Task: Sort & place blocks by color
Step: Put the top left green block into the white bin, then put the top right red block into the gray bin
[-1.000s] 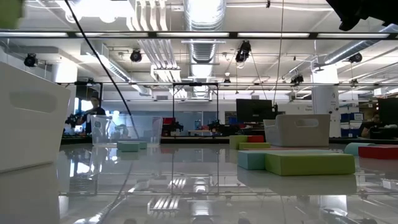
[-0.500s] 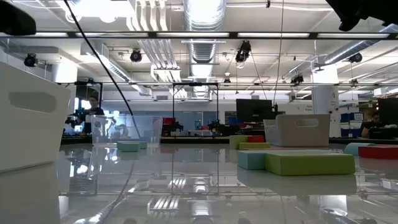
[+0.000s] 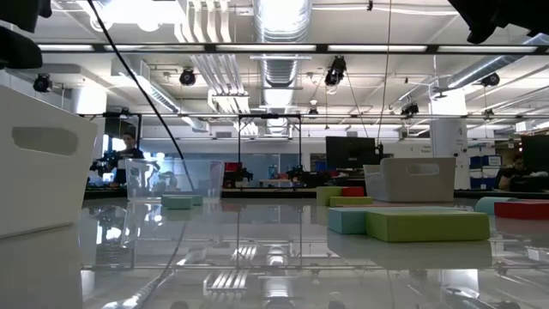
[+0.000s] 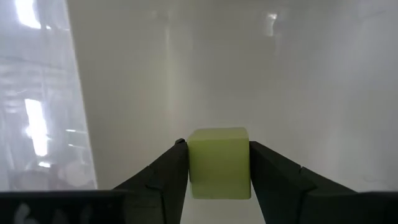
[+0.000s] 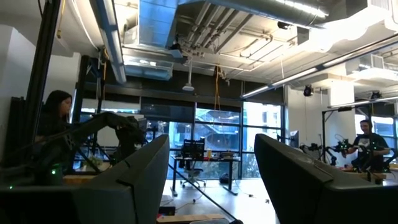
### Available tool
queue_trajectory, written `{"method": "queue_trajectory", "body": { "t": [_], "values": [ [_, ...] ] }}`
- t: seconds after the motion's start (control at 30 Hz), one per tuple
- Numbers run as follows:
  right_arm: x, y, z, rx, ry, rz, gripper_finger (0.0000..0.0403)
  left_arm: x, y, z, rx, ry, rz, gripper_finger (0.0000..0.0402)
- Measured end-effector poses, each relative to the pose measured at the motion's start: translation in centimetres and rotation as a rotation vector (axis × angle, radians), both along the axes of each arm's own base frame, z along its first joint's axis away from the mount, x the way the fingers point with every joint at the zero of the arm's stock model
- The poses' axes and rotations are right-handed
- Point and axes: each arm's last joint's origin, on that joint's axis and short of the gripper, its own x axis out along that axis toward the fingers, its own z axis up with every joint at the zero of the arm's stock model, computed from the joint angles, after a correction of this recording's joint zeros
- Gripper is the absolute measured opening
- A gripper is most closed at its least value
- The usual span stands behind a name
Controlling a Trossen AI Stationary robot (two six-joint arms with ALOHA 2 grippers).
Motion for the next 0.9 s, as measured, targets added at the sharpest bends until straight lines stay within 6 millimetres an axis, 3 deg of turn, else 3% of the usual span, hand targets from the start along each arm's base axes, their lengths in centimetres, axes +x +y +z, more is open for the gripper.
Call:
{"method": "queue_trajectory", "body": {
  "t": [0.2, 0.5, 0.73, 0.9],
  "values": [
    [0.0, 0.0, 0.0, 0.004, -0.001, 0.003, 0.0226, 0.0, -0.1, 0.0, -0.007, -0.002, -0.004, 0.0151],
    [0.0, 0.0, 0.0, 0.008, -0.002, 0.005, 0.0226, 0.0, -0.1, 0.3, -0.019, 0.019, -0.014, 0.0201],
    [0.0, 0.0, 0.0, 0.04, -0.008, 0.023, 0.0226, 2.5, 0.9, 4.7, -0.097, 0.037, 0.028, 0.0201],
    [0.0, 0.0, 0.1, 0.053, -0.016, 0.03, 0.0226, 5.3, 2.5, 8.1, -0.06, -0.131, -0.09, 0.0185]
  ]
}}
